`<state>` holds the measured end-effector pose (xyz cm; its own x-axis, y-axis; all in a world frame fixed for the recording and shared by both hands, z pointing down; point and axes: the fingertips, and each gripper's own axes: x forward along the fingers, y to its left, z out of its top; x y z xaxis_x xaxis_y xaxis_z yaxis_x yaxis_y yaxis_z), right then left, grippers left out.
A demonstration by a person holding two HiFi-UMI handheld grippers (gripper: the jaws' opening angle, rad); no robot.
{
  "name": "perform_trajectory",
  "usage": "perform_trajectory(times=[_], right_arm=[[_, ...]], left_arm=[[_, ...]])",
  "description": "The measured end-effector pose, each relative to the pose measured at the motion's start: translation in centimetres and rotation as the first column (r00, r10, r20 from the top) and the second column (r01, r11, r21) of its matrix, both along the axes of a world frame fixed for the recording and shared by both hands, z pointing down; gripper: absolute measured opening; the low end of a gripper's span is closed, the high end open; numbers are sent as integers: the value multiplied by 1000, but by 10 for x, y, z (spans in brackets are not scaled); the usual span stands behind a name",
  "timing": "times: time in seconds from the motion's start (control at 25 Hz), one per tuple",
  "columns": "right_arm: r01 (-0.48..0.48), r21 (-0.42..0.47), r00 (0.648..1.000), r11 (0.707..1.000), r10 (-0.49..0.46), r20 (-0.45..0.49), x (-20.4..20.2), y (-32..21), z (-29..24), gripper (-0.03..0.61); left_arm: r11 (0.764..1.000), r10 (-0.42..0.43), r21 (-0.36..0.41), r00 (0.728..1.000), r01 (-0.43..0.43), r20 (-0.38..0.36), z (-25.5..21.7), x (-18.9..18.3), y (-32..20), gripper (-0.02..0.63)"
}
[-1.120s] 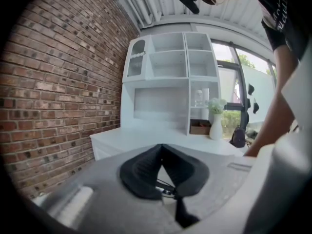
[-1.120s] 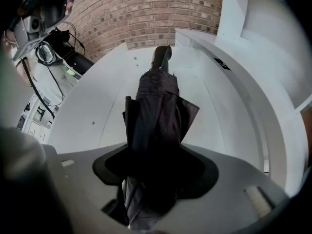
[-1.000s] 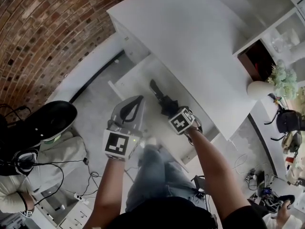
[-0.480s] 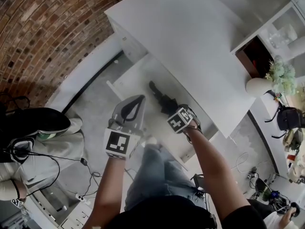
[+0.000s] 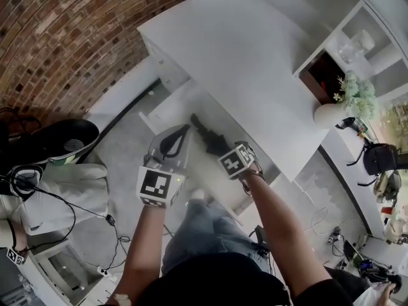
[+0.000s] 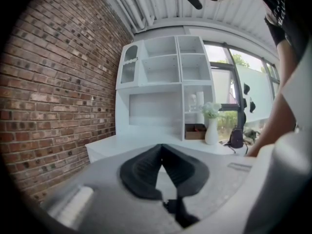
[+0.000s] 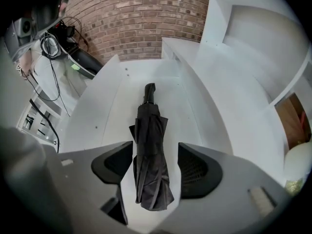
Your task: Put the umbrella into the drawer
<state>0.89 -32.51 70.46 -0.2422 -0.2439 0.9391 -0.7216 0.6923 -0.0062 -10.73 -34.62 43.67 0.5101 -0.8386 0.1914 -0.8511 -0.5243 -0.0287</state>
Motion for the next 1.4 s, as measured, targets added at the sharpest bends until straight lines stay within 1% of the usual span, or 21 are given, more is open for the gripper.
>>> perform_trajectory(times=[0.24, 0.36, 0.56, 0.76, 0.92, 1.0, 1.12, 1.2, 1.32, 1.4], right_arm=[[-15, 5, 998, 1000, 15, 58, 7, 9, -34, 279], [-28, 24, 996, 999, 26, 91, 11, 13, -51, 279], [-79, 92, 987, 993, 65, 144, 26, 14, -79, 279], [-137, 187, 974, 973, 98, 204, 37, 11, -125, 279], [-192, 237, 957, 952, 128, 261, 49, 17, -157, 279], [-221, 275, 943, 936, 133, 305, 55, 18, -174, 279], [-244, 325, 918, 914, 109, 382, 56, 23, -199, 278], [-260, 351, 905, 899, 100, 414, 60, 26, -213, 279], [-285, 407, 895, 868, 90, 437, 67, 28, -240, 278], [-302, 449, 891, 841, 82, 447, 73, 30, -260, 278]], left_arm=[[999, 3, 34, 1000, -3, -8, -19, 10, 4, 0], [999, 7, 45, 1000, -6, -9, -25, 14, 8, 0], [997, 4, 74, 1000, -3, -10, -38, 19, 12, 0], [994, 3, 106, 1000, -1, -17, -52, 20, 16, 0], [992, 6, 126, 1000, -3, -23, -62, 23, 21, 0], [991, 10, 137, 999, -6, -31, -66, 26, 21, 0], [988, 20, 151, 999, -14, -36, -72, 31, 22, 0], [987, 28, 160, 999, -22, -39, -76, 34, 23, 0], [984, 47, 175, 998, -39, -39, -82, 40, 23, 0], [981, 58, 186, 998, -50, -37, -86, 43, 23, 0]])
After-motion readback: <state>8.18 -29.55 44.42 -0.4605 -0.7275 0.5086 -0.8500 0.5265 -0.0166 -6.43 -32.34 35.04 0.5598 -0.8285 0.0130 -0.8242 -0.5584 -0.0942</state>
